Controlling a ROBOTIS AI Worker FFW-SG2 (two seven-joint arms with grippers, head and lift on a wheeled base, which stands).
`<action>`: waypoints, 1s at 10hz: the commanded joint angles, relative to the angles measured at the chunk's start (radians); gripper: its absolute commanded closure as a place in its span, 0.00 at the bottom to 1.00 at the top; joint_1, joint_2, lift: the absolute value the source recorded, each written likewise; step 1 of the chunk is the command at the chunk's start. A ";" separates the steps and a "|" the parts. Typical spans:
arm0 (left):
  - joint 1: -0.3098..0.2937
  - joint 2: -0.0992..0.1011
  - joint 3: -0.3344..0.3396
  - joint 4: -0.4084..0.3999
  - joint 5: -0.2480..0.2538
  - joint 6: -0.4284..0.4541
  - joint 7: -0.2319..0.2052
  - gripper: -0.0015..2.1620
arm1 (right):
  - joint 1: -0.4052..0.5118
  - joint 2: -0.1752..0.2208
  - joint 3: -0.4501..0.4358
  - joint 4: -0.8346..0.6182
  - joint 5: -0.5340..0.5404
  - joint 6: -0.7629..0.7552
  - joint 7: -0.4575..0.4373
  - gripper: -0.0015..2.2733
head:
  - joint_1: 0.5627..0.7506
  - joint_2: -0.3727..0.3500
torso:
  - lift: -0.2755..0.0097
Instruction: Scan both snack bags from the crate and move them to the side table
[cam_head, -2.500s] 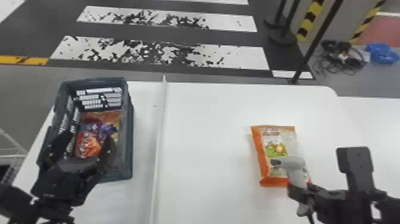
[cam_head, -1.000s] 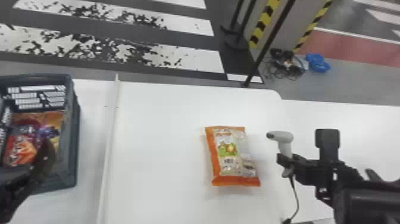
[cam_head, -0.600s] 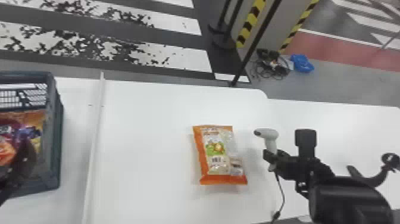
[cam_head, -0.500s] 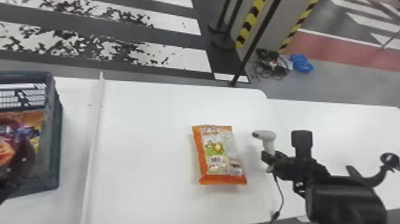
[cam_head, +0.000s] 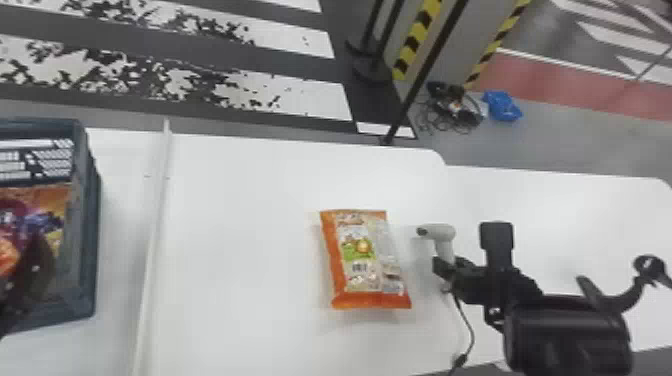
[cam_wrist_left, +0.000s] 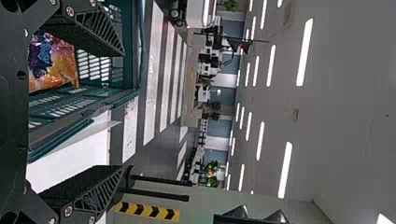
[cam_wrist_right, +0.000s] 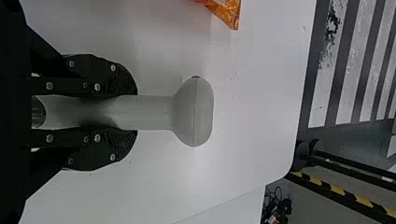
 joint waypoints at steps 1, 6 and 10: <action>0.002 0.000 0.000 0.000 0.000 0.000 0.000 0.07 | 0.000 0.000 0.007 0.003 0.011 0.000 0.000 0.99 | 0.70 0.05 | 0.70; 0.006 0.002 0.002 -0.003 0.000 0.000 0.000 0.07 | 0.005 0.002 0.018 0.011 0.014 -0.021 0.000 0.74 | 0.70 0.06 | 0.70; 0.008 0.000 0.005 -0.004 0.000 0.000 0.000 0.07 | 0.060 0.020 -0.030 -0.104 -0.038 0.003 -0.029 0.01 | 0.70 0.06 | 0.70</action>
